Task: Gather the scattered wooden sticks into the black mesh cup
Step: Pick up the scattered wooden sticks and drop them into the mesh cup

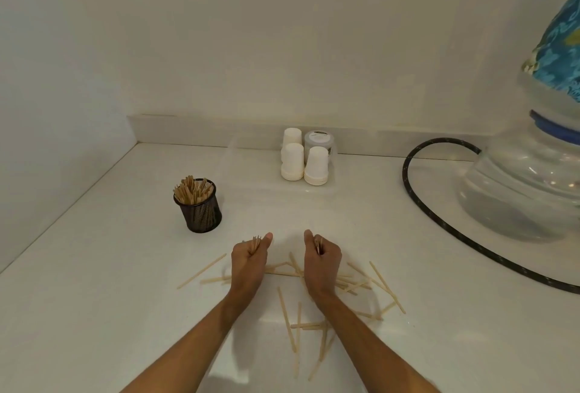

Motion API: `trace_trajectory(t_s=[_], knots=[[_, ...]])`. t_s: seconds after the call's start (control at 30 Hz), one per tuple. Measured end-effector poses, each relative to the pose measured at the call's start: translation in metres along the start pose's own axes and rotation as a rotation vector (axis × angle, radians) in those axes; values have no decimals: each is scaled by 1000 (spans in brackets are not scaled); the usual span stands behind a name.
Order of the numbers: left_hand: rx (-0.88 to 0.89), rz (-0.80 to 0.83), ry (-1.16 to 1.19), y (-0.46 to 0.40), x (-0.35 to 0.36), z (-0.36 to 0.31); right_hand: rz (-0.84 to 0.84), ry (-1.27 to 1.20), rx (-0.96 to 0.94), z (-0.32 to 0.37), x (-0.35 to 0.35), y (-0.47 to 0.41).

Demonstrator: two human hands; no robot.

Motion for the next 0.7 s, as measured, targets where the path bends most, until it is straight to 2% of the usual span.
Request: trace_trajectory(t_s=[0.23, 0.47, 0.6, 0.7], knots=[[29, -17, 45, -4, -1, -6, 17, -77, -87, 13, -2, -2], [-10, 19, 42, 5, -2, 2, 54, -49, -31, 4, 1, 5], [-25, -24, 41, 5, -1, -4, 74, -84, -57, 10, 1, 5], [31, -54, 96, 1, -2, -11, 69, -104, -97, 13, 0, 4]])
Point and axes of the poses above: each hand's wrist, its own y-axis away from the middle knuckle, its own x-axis out of the palm, z = x × y, the point moved 3 cm from there along -y, towards the middle knuckle, and after that the axes turned 2 degrees about y, right-handed, at the moved point
